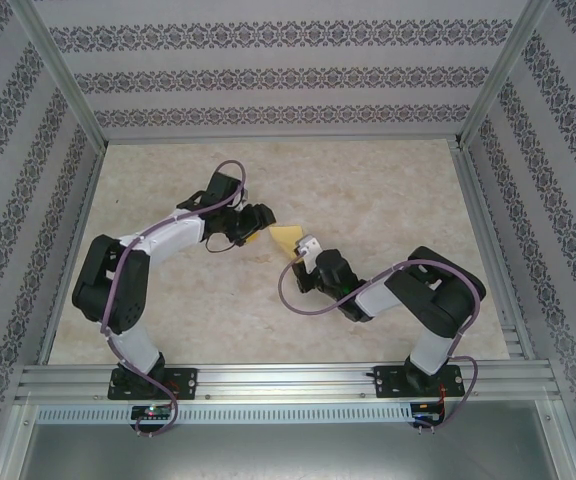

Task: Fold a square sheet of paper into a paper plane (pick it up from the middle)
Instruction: Fold the wing for the fifth time at the center of the table.

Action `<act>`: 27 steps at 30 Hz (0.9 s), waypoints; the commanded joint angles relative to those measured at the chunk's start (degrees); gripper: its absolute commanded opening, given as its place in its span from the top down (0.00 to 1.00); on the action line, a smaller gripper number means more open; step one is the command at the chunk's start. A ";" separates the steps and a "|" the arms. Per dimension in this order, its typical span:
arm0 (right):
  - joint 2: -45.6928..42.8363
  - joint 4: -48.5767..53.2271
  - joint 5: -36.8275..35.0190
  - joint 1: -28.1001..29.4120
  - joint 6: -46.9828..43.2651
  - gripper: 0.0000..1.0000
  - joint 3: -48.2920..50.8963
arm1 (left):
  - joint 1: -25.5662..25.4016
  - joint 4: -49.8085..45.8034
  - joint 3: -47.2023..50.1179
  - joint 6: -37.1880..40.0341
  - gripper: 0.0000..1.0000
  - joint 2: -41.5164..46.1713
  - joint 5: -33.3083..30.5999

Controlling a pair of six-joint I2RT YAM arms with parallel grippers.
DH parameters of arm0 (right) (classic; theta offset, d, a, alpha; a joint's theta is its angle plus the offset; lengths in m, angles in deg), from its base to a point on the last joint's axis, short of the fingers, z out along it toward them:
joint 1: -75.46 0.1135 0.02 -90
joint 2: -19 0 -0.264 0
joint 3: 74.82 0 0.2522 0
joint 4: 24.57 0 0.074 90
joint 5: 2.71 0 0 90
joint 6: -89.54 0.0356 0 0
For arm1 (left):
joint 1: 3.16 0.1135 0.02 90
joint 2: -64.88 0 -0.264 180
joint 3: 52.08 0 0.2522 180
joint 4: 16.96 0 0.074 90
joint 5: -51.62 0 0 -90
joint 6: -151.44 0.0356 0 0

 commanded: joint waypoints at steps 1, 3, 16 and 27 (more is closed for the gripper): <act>-1.91 -3.29 6.49 -1.59 8.39 0.98 0.74 | 0.04 8.41 3.75 0.43 0.36 1.78 1.86; -1.94 -3.74 8.62 -2.92 12.18 1.00 0.76 | 0.04 11.59 5.68 0.11 0.35 2.21 2.99; -0.09 -4.74 14.35 -8.29 29.76 1.00 0.75 | -3.04 25.31 11.12 0.76 0.46 -1.36 8.84; -4.05 2.70 15.65 -10.31 31.33 0.98 1.71 | -5.78 24.68 5.20 3.15 0.56 -8.42 11.30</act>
